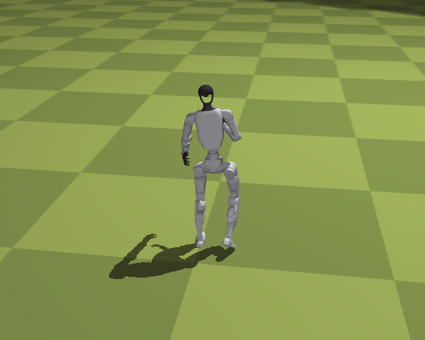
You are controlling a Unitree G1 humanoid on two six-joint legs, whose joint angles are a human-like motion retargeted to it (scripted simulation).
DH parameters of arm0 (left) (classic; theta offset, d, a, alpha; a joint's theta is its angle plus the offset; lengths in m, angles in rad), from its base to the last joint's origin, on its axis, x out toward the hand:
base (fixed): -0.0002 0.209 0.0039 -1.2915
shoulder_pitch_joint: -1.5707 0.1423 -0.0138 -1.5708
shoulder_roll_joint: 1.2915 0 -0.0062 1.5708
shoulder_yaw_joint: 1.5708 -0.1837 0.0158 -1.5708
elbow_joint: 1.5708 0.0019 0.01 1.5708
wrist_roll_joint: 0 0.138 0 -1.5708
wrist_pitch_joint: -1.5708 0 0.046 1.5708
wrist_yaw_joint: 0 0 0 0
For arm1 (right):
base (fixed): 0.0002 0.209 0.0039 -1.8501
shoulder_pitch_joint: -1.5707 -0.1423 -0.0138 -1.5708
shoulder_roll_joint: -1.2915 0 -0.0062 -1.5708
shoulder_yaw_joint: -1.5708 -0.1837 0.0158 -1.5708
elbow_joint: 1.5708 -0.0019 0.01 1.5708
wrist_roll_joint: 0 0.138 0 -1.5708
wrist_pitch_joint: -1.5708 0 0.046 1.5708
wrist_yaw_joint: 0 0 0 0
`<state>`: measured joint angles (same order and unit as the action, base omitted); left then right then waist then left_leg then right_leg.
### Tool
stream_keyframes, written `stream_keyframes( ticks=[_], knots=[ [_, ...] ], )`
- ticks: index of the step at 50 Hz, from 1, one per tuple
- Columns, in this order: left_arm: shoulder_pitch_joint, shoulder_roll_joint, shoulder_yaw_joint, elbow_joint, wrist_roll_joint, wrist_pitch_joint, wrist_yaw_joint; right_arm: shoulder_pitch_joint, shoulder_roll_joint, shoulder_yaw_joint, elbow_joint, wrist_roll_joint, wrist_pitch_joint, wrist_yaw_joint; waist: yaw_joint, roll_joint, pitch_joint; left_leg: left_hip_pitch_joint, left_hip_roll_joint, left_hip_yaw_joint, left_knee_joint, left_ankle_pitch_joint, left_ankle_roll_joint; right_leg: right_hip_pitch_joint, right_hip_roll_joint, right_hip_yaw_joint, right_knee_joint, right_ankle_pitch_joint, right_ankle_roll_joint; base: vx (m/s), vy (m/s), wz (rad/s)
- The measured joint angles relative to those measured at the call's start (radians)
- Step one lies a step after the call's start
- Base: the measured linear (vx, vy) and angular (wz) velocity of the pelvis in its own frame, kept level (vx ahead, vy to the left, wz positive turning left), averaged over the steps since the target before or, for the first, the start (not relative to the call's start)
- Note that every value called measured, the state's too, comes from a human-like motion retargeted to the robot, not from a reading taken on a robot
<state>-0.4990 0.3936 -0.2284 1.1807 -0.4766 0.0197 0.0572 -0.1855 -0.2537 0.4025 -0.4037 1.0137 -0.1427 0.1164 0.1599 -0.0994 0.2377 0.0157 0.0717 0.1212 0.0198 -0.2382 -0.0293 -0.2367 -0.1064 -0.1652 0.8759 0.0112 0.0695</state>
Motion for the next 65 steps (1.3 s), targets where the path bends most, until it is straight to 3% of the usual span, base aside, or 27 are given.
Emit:
stream_keyframes(
  ticks=[3,6,12,15,18,20,24,30,33,37,40,44,49,53,58,65],
  knots=[
    [-0.148,0.023,-0.042,-0.083,0.016,-0.008,-0.005,-0.009,-0.014,0.009,-0.009,0.011,0.011,0.008,-0.049,0.004,0.010,0.033,-0.017,-0.026,0.009,-0.019,-0.004,-0.015,-0.021,-0.061,-0.182,-0.061,-0.015,0.44,0.04,0.56],
    [-0.270,0.054,-0.099,-0.170,0.026,-0.019,-0.017,-0.019,-0.025,0.010,-0.020,0.021,0.026,0.011,-0.094,-0.008,0.029,0.072,-0.058,-0.052,0.021,-0.044,-0.004,0.014,-0.036,-0.094,-0.471,-0.047,0.004,0.46,-0.01,0.58],
    [-0.413,0.099,-0.167,-0.308,0.032,-0.030,0.001,-0.036,-0.023,-0.007,-0.047,-0.020,0.074,0.000,-0.154,-0.054,0.079,0.199,-0.141,-0.111,0.033,-0.105,0.008,0.092,-0.069,-0.092,-0.957,0.061,0.155,0.54,-0.09,0.51],
    [-0.404,0.093,-0.160,-0.343,0.059,-0.031,-0.001,-0.025,-0.014,-0.012,-0.062,-0.058,0.087,0.019,-0.159,-0.043,0.064,0.239,-0.132,-0.125,0.036,-0.119,0.010,0.071,-0.053,-0.056,-0.963,0.041,0.192,0.57,-0.17,0.16],
    [-0.344,0.064,-0.132,-0.360,0.064,-0.024,-0.014,-0.023,-0.018,-0.023,-0.064,-0.072,0.097,0.033,-0.159,-0.039,0.040,0.263,-0.150,-0.152,0.057,-0.108,0.027,0.097,-0.068,-0.040,-0.963,0.137,0.192,0.59,-0.15,0.17],
    [-0.275,0.041,-0.112,-0.359,0.072,-0.019,-0.030,-0.018,-0.021,-0.026,-0.066,-0.070,0.093,0.039,-0.159,-0.037,0.024,0.275,-0.162,-0.172,0.088,-0.083,0.037,0.132,-0.084,-0.053,-0.963,0.148,0.184,0.61,-0.16,0.18],
    [-0.071,-0.005,-0.085,-0.323,0.099,-0.004,-0.079,-0.007,-0.022,-0.016,-0.064,-0.034,0.062,0.040,-0.158,-0.043,0.000,0.257,-0.181,-0.178,0.234,0.020,0.065,0.218,-0.106,-0.063,-0.953,0.044,0.156,0.62,-0.22,0.09],
    [0.290,-0.060,-0.085,-0.160,0.120,0.033,-0.150,0.008,-0.014,0.001,-0.064,0.041,0.010,0.016,-0.165,-0.076,-0.065,0.004,-0.184,-0.059,0.693,0.129,0.146,0.261,-0.144,-0.061,-0.884,-0.063,0.129,0.55,-0.23,0.12],
    [0.435,-0.080,-0.086,-0.032,0.136,0.059,-0.165,0.002,-0.009,-0.004,-0.066,0.065,-0.006,0.002,-0.144,-0.084,-0.085,-0.129,-0.162,0.013,0.835,0.091,0.185,0.262,-0.137,-0.048,-0.863,-0.093,0.118,0.48,-0.19,-0.16],
    [0.595,-0.097,-0.069,0.113,0.155,0.095,-0.187,-0.013,-0.001,-0.013,-0.064,0.072,-0.011,-0.006,-0.078,-0.102,-0.069,-0.227,-0.175,0.064,0.818,0.016,0.206,0.282,-0.128,-0.009,-0.843,-0.128,0.111,0.46,-0.14,-0.56],
    [0.696,-0.100,-0.039,0.158,0.143,0.110,-0.204,-0.030,0.001,-0.019,-0.061,0.060,-0.007,-0.006,-0.015,-0.110,-0.034,-0.251,-0.194,0.076,0.668,0.004,0.201,0.309,-0.118,0.025,-0.833,-0.148,0.112,0.45,-0.08,-0.75],
    [0.806,-0.095,0.030,0.118,0.081,0.104,-0.223,-0.055,-0.006,-0.028,-0.061,0.025,0.001,0.003,0.070,-0.084,0.023,-0.223,-0.171,0.103,0.328,0.066,0.164,0.361,-0.072,0.069,-0.828,-0.166,0.115,0.47,-0.02,-0.79],
    [0.888,-0.097,0.122,0.014,0.024,0.068,-0.253,-0.073,-0.016,-0.035,-0.067,-0.006,-0.002,0.030,0.135,-0.018,0.077,-0.186,-0.100,0.183,-0.028,0.133,0.036,0.461,0.012,0.110,-0.840,-0.187,0.127,0.53,0.05,-0.59],
    [0.885,-0.095,0.135,-0.016,0.038,0.041,-0.267,-0.062,-0.012,-0.021,-0.071,-0.012,-0.011,0.046,0.150,-0.013,0.073,-0.204,-0.077,0.244,-0.107,0.137,-0.049,0.519,0.032,0.136,-0.842,-0.196,0.139,0.57,0.10,-0.33],
    [0.757,-0.063,0.047,0.042,0.099,0.033,-0.265,-0.043,0.011,0.015,-0.059,-0.005,-0.009,0.063,0.152,-0.032,0.038,-0.168,-0.066,0.264,-0.107,0.172,-0.044,0.536,0.036,0.175,-0.771,-0.146,0.126,0.61,0.14,-0.26],
    [0.416,-0.020,-0.116,0.120,0.178,0.037,-0.201,-0.006,0.025,0.057,-0.034,0.003,0.015,0.088,0.132,0.005,-0.022,-0.055,-0.009,0.228,-0.043,0.073,0.001,0.356,0.068,0.139,-0.290,0.132,0.091,0.60,0.20,-0.08]
  ],
)
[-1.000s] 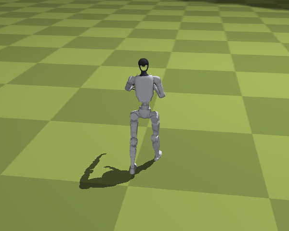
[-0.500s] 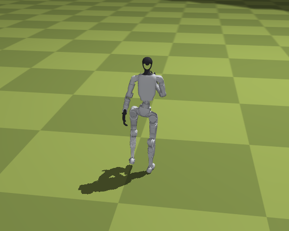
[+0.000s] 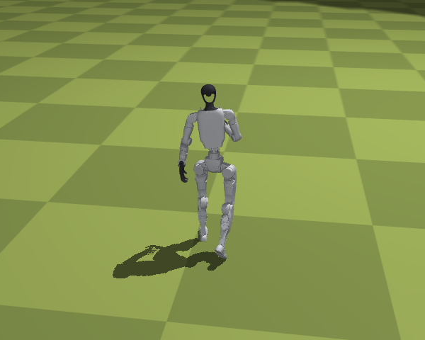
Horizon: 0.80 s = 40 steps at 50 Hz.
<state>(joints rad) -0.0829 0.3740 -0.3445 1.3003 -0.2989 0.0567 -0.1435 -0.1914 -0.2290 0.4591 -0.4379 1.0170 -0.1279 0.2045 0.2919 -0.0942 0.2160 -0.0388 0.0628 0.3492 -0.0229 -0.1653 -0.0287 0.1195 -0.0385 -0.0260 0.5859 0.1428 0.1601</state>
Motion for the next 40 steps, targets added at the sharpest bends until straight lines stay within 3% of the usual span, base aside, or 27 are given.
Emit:
stream_keyframes(
  ticks=[2,5,9,15,21,24,27,32,35,40],
  knots=[
    [-0.116,0.005,0.005,-0.017,-0.021,0.006,0.054,0.001,-0.005,0.005,0.003,0.004,0.010,-0.016,-0.020,0.007,-0.017,0.011,0.004,-0.016,0.023,-0.033,0.005,-0.105,-0.018,-0.040,0.171,0.031,-0.018,0.50,0.20,0.23],
    [-0.293,0.006,0.052,-0.071,-0.083,0.013,0.138,-0.005,-0.015,0.007,0.005,0.017,0.025,-0.044,-0.063,0.020,-0.027,0.033,-0.002,-0.043,0.050,-0.070,0.004,-0.236,-0.058,-0.105,0.332,-0.044,-0.069,0.47,0.17,0.45],
    [-0.505,-0.002,0.103,-0.182,-0.185,-0.006,0.197,-0.013,-0.030,0.008,0.003,0.020,0.039,-0.056,-0.141,0.037,-0.020,0.073,-0.019,-0.094,0.068,-0.103,-0.001,-0.337,-0.083,-0.158,0.306,-0.155,-0.109,0.45,0.12,0.70],
    [-0.734,0.019,0.044,-0.364,-0.224,-0.056,0.204,-0.019,-0.051,0.003,-0.006,0.011,0.046,-0.051,-0.262,0.035,0.007,0.149,-0.069,-0.177,0.076,-0.145,-0.013,-0.361,-0.082,-0.174,-0.123,-0.200,-0.088,0.45,0.02,0.83],
    [-0.826,0.048,-0.053,-0.500,-0.163,-0.074,0.207,-0.021,-0.058,-0.024,-0.017,-0.035,0.072,-0.059,-0.334,-0.018,0.055,0.282,-0.147,-0.258,0.068,-0.193,-0.017,-0.274,-0.118,-0.178,-0.640,-0.067,0.048,0.54,-0.09,0.70],
    [-0.789,0.042,-0.071,-0.537,-0.093,-0.061,0.178,-0.015,-0.056,-0.035,-0.019,-0.068,0.089,-0.038,-0.331,-0.019,0.042,0.320,-0.152,-0.279,0.073,-0.200,-0.007,-0.278,-0.119,-0.173,-0.673,-0.010,0.086,0.57,-0.14,0.20],
    [-0.690,0.028,-0.075,-0.550,-0.032,-0.045,0.133,-0.007,-0.058,-0.039,-0.013,-0.073,0.095,-0.021,-0.320,-0.013,0.011,0.331,-0.156,-0.297,0.110,-0.176,0.011,-0.252,-0.126,-0.176,-0.673,0.040,0.066,0.59,-0.17,0.08],
    [-0.407,0.001,-0.059,-0.481,0.060,-0.038,0.075,0.002,-0.057,-0.011,0.010,-0.051,0.049,-0.010,-0.310,-0.034,-0.029,0.283,-0.179,-0.301,0.326,-0.042,0.066,-0.151,-0.166,-0.178,-0.660,-0.079,0.069,0.61,-0.22,0.05],
    [-0.207,-0.026,-0.039,-0.367,0.050,-0.033,0.076,0.002,-0.055,0.012,0.025,-0.022,0.012,-0.031,-0.316,-0.062,-0.066,0.138,-0.194,-0.274,0.603,0.038,0.110,-0.123,-0.206,-0.174,-0.622,-0.139,0.080,0.57,-0.23,0.15],
    [0.045,-0.077,0.045,-0.091,-0.083,0.025,0.115,-0.012,-0.056,0.011,0.033,0.014,-0.007,-0.087,-0.281,-0.072,-0.093,-0.115,-0.165,-0.206,0.949,0.033,0.164,-0.095,-0.199,-0.160,-0.590,-0.195,0.049,0.49,-0.20,-0.15]
  ],
)
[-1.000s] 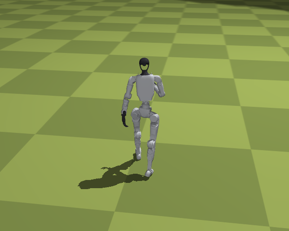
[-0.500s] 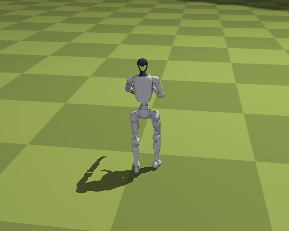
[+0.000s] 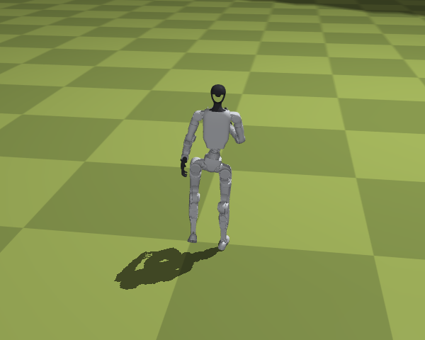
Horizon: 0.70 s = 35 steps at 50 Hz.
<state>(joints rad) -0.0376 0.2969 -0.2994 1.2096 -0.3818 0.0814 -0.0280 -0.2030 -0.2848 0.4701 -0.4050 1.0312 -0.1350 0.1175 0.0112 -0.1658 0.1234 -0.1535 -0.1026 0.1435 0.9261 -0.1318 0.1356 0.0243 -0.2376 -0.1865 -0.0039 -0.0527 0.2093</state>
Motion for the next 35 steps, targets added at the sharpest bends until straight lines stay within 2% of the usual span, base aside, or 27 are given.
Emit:
stream_keyframes(
  ticks=[5,9,12,14,18,20,23,25,28,33,35],
  knots=[
    [0.173,0.007,0.105,0.176,-0.066,0.049,-0.014,-0.035,0.003,-0.011,0.008,-0.029,0.000,-0.031,0.112,-0.016,0.046,-0.085,-0.006,0.060,-0.076,-0.086,0.027,0.042,0.024,0.058,0.023,-0.039,-0.037,0.44,-0.12,-0.78],
    [0.291,0.031,0.147,0.161,-0.103,0.033,-0.032,-0.071,-0.001,-0.020,0.011,-0.096,-0.015,-0.055,0.213,-0.014,0.100,-0.060,-0.014,0.098,-0.405,-0.081,0.013,0.085,0.057,0.110,0.029,-0.062,-0.032,0.42,-0.04,-0.89],
    [0.353,0.039,0.183,0.108,-0.124,0.009,-0.043,-0.094,-0.010,-0.033,0.006,-0.156,-0.023,-0.064,0.271,0.020,0.136,-0.012,0.020,0.169,-0.698,-0.049,-0.033,0.133,0.113,0.135,0.024,-0.080,-0.020,0.44,0.02,-0.64],
    [0.373,0.037,0.212,0.075,-0.119,0.000,-0.052,-0.105,-0.015,-0.041,0.000,-0.190,-0.025,-0.065,0.289,0.048,0.152,0.012,0.051,0.251,-0.845,-0.029,-0.087,0.173,0.156,0.139,0.016,-0.092,-0.013,0.46,0.04,-0.27],
    [0.372,0.028,0.246,0.029,-0.069,0.002,-0.077,-0.105,-0.016,-0.045,-0.011,-0.234,-0.019,-0.061,0.288,0.074,0.154,0.030,0.080,0.425,-0.991,0.003,-0.188,0.235,0.213,0.130,0.015,-0.114,-0.006,0.48,0.05,0.11],
    [0.348,0.029,0.246,0.014,-0.036,0.007,-0.092,-0.102,-0.011,-0.041,-0.013,-0.247,-0.016,-0.057,0.281,0.071,0.148,0.041,0.082,0.476,-1.013,0.016,-0.211,0.252,0.226,0.128,0.028,-0.118,-0.012,0.49,0.06,0.23],
    [0.273,0.044,0.222,0.006,0.009,0.005,-0.114,-0.096,0.005,-0.032,-0.011,-0.250,-0.017,-0.041,0.272,0.059,0.137,0.071,0.085,0.477,-1.013,0.018,-0.208,0.262,0.239,0.123,0.076,-0.105,-0.026,0.50,0.07,0.23],
    [0.214,0.059,0.192,0.005,0.036,-0.005,-0.124,-0.081,0.016,-0.023,-0.010,-0.243,-0.019,-0.024,0.269,0.055,0.126,0.104,0.090,0.456,-1.013,0.008,-0.199,0.260,0.248,0.116,0.136,-0.075,-0.028,0.53,0.09,0.20],
    [0.104,0.087,0.131,0.014,0.081,-0.023,-0.129,-0.048,0.030,-0.009,-0.009,-0.232,-0.019,0.009,0.268,0.059,0.103,0.149,0.115,0.418,-0.995,-0.032,-0.183,0.215,0.261,0.100,0.309,0.025,-0.015,0.52,0.12,0.23],
    [-0.138,0.123,0.018,0.034,0.138,-0.017,-0.086,-0.010,0.039,0.002,-0.010,-0.227,0.009,0.030,0.251,0.056,0.050,0.170,0.143,0.347,-0.938,-0.100,-0.151,-0.002,0.245,0.084,0.734,0.223,0.038,0.46,0.12,0.47],
    [-0.245,0.126,-0.018,0.031,0.150,-0.005,-0.057,-0.003,0.035,0.000,-0.012,-0.220,0.027,0.025,0.234,0.052,0.038,0.174,0.142,0.311,-0.914,-0.122,-0.145,-0.083,0.228,0.078,0.854,0.259,0.042,0.41,0.10,0.82]
  ],
)
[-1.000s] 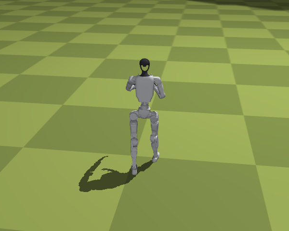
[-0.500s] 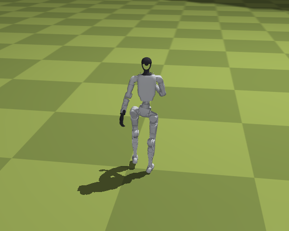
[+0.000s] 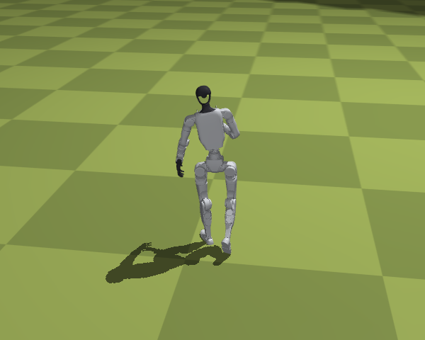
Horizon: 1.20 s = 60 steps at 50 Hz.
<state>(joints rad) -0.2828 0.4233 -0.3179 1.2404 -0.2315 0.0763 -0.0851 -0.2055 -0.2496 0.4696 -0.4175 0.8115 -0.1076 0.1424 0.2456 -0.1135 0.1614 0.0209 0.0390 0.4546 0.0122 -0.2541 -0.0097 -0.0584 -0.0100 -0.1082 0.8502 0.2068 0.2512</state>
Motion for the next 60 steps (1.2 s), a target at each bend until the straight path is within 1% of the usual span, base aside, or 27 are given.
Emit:
stream_keyframes(
  ticks=[2,5,7,9,10,12,16,18,20,22,25,28,31,35,38,40,42,45,48,50,51,55,57,60],
  knots=[
    [-0.103,-0.005,-0.024,-0.016,0.015,0.013,0.025,0.004,-0.006,-0.002,-0.003,0.011,0.013,-0.007,-0.022,0.003,-0.002,0.013,-0.002,-0.038,0.020,-0.021,-0.002,-0.058,-0.040,-0.034,0.063,-0.059,-0.048,0.39,0.09,0.97],
    [-0.248,-0.020,-0.043,-0.068,0.025,0.024,0.046,0.001,-0.018,-0.005,-0.007,0.020,0.025,-0.014,-0.063,0.011,0.007,0.037,-0.011,-0.100,0.042,-0.047,-0.009,-0.115,-0.113,-0.102,0.064,-0.179,-0.147,0.36,0.07,1.14],
    [-0.328,-0.032,-0.051,-0.123,0.019,0.017,0.050,-0.003,-0.025,-0.006,-0.009,0.018,0.028,-0.014,-0.093,0.014,0.015,0.053,-0.019,-0.147,0.049,-0.059,-0.014,-0.135,-0.133,-0.124,-0.009,-0.224,-0.184,0.34,0.02,1.29],
    [-0.392,-0.045,-0.057,-0.191,0.007,0.003,0.050,-0.005,-0.031,-0.006,-0.011,0.013,0.028,-0.013,-0.124,0.015,0.025,0.069,-0.031,-0.195,0.053,-0.069,-0.019,-0.145,-0.131,-0.121,-0.131,-0.254,-0.193,0.34,-0.01,1.36],
    [-0.420,-0.051,-0.060,-0.228,-0.001,-0.006,0.051,-0.006,-0.033,-0.007,-0.013,0.010,0.027,-0.012,-0.139,0.014,0.030,0.078,-0.038,-0.219,0.053,-0.074,-0.022,-0.146,-0.128,-0.115,-0.204,-0.263,-0.191,0.34,-0.04,1.38],
    [-0.461,-0.061,-0.064,-0.306,-0.021,-0.026,0.053,-0.009,-0.037,-0.008,-0.017,0.002,0.028,-0.012,-0.165,0.003,0.046,0.099,-0.064,-0.267,0.053,-0.085,-0.027,-0.130,-0.126,-0.089,-0.390,-0.252,-0.168,0.35,-0.06,1.38],
    [-0.498,-0.071,-0.070,-0.450,-0.065,-0.062,0.067,-0.020,-0.044,-0.016,-0.028,-0.025,0.042,-0.020,-0.208,-0.039,0.096,0.163,-0.133,-0.365,0.055,-0.114,-0.032,-0.072,-0.151,0.005,-0.765,-0.172,-0.075,0.38,-0.10,1.30],
    [-0.488,-0.071,-0.069,-0.503,-0.070,-0.075,0.070,-0.027,-0.045,-0.019,-0.035,-0.057,0.052,-0.016,-0.217,-0.053,0.116,0.194,-0.153,-0.404,0.056,-0.128,-0.029,-0.061,-0.161,0.056,-0.877,-0.120,-0.020,0.40,-0.15,0.93],
    [-0.452,-0.068,-0.068,-0.534,-0.062,-0.088,0.068,-0.025,-0.043,-0.016,-0.043,-0.085,0.055,-0.006,-0.214,-0.053,0.122,0.217,-0.148,-0.428,0.060,-0.141,-0.030,-0.062,-0.148,0.091,-0.927,-0.080,0.011,0.40,-0.23,0.59],
    [-0.399,-0.060,-0.064,-0.544,-0.062,-0.099,0.069,-0.033,-0.044,-0.016,-0.045,-0.095,0.049,-0.004,-0.207,-0.044,0.124,0.228,-0.137,-0.441,0.069,-0.149,-0.028,-0.061,-0.133,0.103,-0.931,-0.048,0.011,0.40,-0.22,0.43],
    [-0.291,-0.052,-0.057,-0.517,-0.081,-0.118,0.088,-0.043,-0.054,-0.013,-0.045,-0.084,0.025,-0.021,-0.207,-0.039,0.114,0.227,-0.163,-0.471,0.084,-0.140,0.003,-0.042,-0.170,0.078,-0.934,-0.030,0.011,0.39,-0.08,0.53],
    [-0.159,-0.046,-0.043,-0.427,-0.116,-0.138,0.126,-0.052,-0.060,-0.003,-0.042,-0.064,-0.016,-0.050,-0.199,-0.029,0.104,0.217,-0.164,-0.493,0.128,-0.115,0.022,-0.012,-0.181,0.038,-0.928,-0.090,-0.011,0.40,-0.16,0.44],
    [-0.026,-0.054,-0.014,-0.284,-0.170,-0.143,0.159,-0.057,-0.060,0.009,-0.036,-0.041,-0.049,-0.081,-0.184,-0.033,0.095,0.178,-0.178,-0.517,0.225,-0.059,0.039,0.020,-0.201,0.012,-0.918,-0.147,-0.016,0.40,-0.21,0.36],
    [0.137,-0.067,0.051,-0.064,-0.237,-0.102,0.165,-0.050,-0.058,0.022,-0.034,-0.007,-0.061,-0.107,-0.163,-0.065,0.070,0.028,-0.222,-0.523,0.487,0.053,0.057,0.050,-0.250,-0.020,-0.913,-0.191,-0.014,0.36,-0.21,0.49],
    [0.243,-0.061,0.100,0.054,-0.257,-0.056,0.150,-0.045,-0.062,0.020,-0.036,0.016,-0.054,-0.115,-0.152,-0.081,0.048,-0.143,-0.225,-0.470,0.727,0.110,0.078,0.056,-0.278,-0.053,-0.908,-0.217,-0.019,0.31,-0.18,0.69],
    [0.308,-0.052,0.118,0.099,-0.259,-0.033,0.136,-0.048,-0.067,0.016,-0.036,0.029,-0.049,-0.117,-0.139,-0.085,0.044,-0.238,-0.201,-0.409,0.842,0.112,0.106,0.061,-0.286,-0.074,-0.901,-0.235,-0.025,0.30,-0.15,0.65],
    [0.368,-0.043,0.120,0.110,-0.255,-0.020,0.113,-0.055,-0.073,0.011,-0.034,0.036,-0.049,-0.116,-0.119,-0.087,0.050,-0.297,-0.167,-0.338,0.890,0.085,0.141,0.069,-0.289,-0.094,-0.891,-0.252,-0.031,0.29,-0.13,0.54],
    [0.453,-0.033,0.111,0.089,-0.240,-0.013,0.070,-0.063,-0.080,0.008,-0.032,0.034,-0.048,-0.110,-0.081,-0.091,0.067,-0.331,-0.138,-0.241,0.838,0.033,0.176,0.085,-0.293,-0.119,-0.877,-0.276,-0.039,0.29,-0.10,0.41],
    [0.511,-0.031,0.110,0.037,-0.220,-0.003,0.024,-0.082,-0.085,-0.002,-0.025,0.016,-0.040,-0.095,-0.032,-0.084,0.094,-0.305,-0.133,-0.157,0.633,0.015,0.170,0.104,-0.281,-0.138,-0.868,-0.297,-0.042,0.30,-0.06,0.23],
    [0.534,-0.038,0.122,0.001,-0.211,0.005,0.003,-0.094,-0.087,-0.010,-0.021,-0.005,-0.030,-0.084,0.000,-0.069,0.113,-0.260,-0.129,-0.088,0.439,0.026,0.146,0.124,-0.260,-0.152,-0.866,-0.312,-0.040,0.32,-0.03,0.19],
    [0.540,-0.046,0.134,-0.015,-0.209,0.009,-0.004,-0.098,-0.088,-0.015,-0.022,-0.017,-0.024,-0.078,0.013,-0.055,0.121,-0.233,-0.122,-0.042,0.339,0.036,0.125,0.139,-0.242,-0.163,-0.866,-0.321,-0.037,0.33,-0.01,0.27],
    [0.548,-0.090,0.190,-0.066,-0.199,0.019,-0.026,-0.109,-0.091,-0.031,-0.026,-0.050,-0.011,-0.054,0.030,0.008,0.139,-0.147,-0.091,0.178,0.027,0.061,0.005,0.208,-0.156,-0.226,-0.872,-0.360,-0.028,0.35,0.02,0.55],
    [0.542,-0.114,0.207,-0.084,-0.191,0.017,-0.043,-0.111,-0.090,-0.031,-0.027,-0.055,-0.013,-0.045,0.020,0.026,0.138,-0.126,-0.087,0.271,-0.052,0.073,-0.051,0.241,-0.124,-0.263,-0.873,-0.381,-0.027,0.37,0.03,0.79],
    [0.530,-0.137,0.205,-0.108,-0.185,0.001,-0.076,-0.106,-0.083,-0.021,-0.023,-0.063,-0.022,-0.030,0.004,0.025,0.126,-0.104,-0.094,0.334,-0.100,0.089,-0.095,0.275,-0.104,-0.299,-0.865,-0.348,-0.034,0.39,0.04,0.76]
  ],
)
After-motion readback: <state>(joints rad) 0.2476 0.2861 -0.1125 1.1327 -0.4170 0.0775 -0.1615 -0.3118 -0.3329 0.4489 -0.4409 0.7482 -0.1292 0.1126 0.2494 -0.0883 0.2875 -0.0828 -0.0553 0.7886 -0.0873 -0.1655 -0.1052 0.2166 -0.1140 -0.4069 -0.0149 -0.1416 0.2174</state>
